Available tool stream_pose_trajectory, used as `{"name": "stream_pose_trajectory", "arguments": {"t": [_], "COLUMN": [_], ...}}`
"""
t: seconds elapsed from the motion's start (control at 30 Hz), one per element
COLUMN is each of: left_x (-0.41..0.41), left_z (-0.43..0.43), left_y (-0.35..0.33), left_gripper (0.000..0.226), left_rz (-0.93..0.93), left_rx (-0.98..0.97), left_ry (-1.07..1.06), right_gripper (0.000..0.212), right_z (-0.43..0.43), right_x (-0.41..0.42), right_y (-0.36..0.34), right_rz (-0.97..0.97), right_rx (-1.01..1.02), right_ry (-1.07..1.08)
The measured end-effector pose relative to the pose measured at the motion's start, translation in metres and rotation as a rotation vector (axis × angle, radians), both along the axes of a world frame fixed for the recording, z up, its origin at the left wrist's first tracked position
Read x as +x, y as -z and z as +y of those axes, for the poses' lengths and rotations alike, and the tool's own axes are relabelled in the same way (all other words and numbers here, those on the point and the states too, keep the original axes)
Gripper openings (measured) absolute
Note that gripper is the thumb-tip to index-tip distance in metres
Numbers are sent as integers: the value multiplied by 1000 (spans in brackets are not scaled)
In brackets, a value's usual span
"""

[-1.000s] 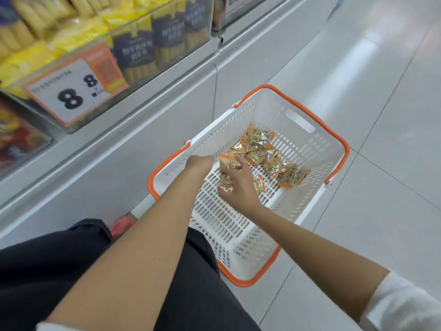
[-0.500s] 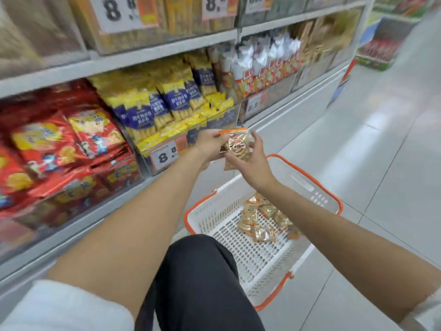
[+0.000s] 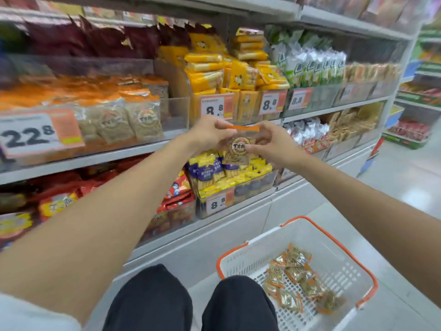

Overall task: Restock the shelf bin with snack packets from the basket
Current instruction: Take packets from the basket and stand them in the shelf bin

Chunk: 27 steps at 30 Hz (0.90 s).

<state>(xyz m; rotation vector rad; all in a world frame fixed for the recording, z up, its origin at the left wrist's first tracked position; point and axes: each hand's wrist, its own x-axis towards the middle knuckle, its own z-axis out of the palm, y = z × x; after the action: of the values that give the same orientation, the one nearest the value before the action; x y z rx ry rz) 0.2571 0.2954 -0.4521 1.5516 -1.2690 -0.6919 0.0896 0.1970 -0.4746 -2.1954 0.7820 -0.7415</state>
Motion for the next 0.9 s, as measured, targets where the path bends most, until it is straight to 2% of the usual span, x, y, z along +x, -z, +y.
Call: {"name": "stream_pose_trajectory", "arguments": {"t": [0.07,0.17,0.23,0.37,0.63,0.7,0.77,0.83,0.9], "left_x": [23,64,91,137,207,217,227,234,241], "left_z": [11,28,39,45,3,-7,-16,-21,-24], "left_y": [-33,-81,-106,-132,-102,-99,-96,-91,-85], "left_gripper": [11,18,14,13,14,10,8,14,16], "left_rz": [-66,-66,-2,-10,-156,-226,-375,-514,-558], "left_rx": [-48,-149,-208,-255,-61,-58,-35,54,154], "left_ry": [-36,-102,-109,-159,-265,-286,-321,-318,-310], "right_gripper": [61,41,30,22,32,30,28,30,35], "right_z": [9,17,19,17,-3,-7,-8,-7,-9], "right_x": [25,68,99,156,237,251,262,269,278], "right_y": [-34,-83,-112,-151,-156,-153,-148,-140,-131], "right_rz": [-13,-16,-38,-23,536,620,667,696,738], "right_rx": [-111,-369,-518,-654,-870,-922,-985,-1033,-1069], "right_ry": [-66,-106,-103,-104,-99,-91,-80,-90,-112]}}
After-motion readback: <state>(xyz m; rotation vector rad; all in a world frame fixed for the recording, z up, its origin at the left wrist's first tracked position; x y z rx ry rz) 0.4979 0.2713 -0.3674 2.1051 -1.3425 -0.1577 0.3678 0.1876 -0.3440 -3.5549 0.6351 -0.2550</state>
